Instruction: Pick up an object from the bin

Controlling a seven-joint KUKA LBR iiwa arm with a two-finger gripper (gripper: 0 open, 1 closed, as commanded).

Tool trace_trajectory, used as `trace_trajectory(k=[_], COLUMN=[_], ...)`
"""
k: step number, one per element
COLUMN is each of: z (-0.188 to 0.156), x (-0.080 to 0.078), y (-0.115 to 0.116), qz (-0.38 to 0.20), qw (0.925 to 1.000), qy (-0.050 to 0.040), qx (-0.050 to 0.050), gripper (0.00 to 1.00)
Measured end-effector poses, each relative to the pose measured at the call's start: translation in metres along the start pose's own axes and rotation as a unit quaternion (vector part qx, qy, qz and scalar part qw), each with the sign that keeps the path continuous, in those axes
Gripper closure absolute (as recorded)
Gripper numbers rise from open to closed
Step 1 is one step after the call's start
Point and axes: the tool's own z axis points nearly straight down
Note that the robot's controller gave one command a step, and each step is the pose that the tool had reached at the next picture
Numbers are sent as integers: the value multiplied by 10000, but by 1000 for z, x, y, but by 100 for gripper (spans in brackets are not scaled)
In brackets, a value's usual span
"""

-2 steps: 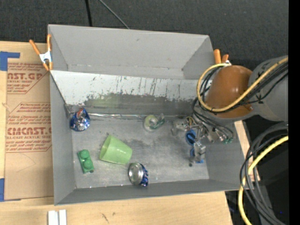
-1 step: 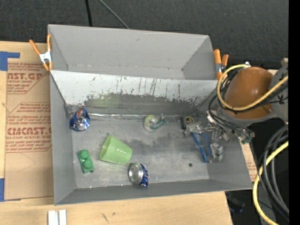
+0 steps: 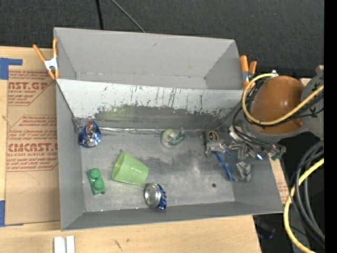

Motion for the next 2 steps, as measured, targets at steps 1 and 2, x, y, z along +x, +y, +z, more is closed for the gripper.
trace_trajectory(k=[1,2], z=[-1,-126], x=[2,6], y=[-3,35], qz=[-11,-288], qw=[10000,9995], qy=[-4,0], qx=[39,87], gripper=[100,100])
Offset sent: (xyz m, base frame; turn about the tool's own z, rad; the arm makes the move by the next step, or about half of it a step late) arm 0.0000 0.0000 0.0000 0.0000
